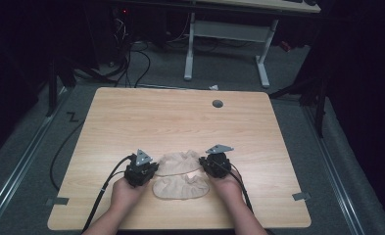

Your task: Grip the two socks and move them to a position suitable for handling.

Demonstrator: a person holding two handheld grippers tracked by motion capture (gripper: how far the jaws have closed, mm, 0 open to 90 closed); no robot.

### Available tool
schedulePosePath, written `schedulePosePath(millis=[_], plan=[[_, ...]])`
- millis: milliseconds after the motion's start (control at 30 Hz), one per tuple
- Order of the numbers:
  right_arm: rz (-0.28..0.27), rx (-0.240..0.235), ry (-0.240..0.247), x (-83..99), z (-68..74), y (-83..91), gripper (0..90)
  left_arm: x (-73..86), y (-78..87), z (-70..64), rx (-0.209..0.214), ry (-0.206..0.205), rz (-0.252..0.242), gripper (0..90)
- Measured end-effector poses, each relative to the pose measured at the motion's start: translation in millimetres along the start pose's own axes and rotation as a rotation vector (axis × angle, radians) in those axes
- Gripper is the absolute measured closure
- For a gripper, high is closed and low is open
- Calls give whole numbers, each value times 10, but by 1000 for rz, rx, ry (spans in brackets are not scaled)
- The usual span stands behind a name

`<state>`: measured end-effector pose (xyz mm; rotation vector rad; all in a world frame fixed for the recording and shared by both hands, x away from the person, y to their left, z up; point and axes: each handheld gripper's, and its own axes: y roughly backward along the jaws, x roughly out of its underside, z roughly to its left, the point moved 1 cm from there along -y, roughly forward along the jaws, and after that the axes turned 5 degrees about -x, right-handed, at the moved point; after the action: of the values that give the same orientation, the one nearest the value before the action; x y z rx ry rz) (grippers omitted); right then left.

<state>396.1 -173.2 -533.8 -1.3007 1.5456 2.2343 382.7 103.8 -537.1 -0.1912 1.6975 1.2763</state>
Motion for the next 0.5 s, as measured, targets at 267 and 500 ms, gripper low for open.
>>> schedulePosePath(millis=[267,500], plan=[[-54,9,31,-18,77,119,867,-54,155,12,16,7,-90,864],[-124,9,46,0,113,359,867,-107,310,-45,45,18,-112,860]])
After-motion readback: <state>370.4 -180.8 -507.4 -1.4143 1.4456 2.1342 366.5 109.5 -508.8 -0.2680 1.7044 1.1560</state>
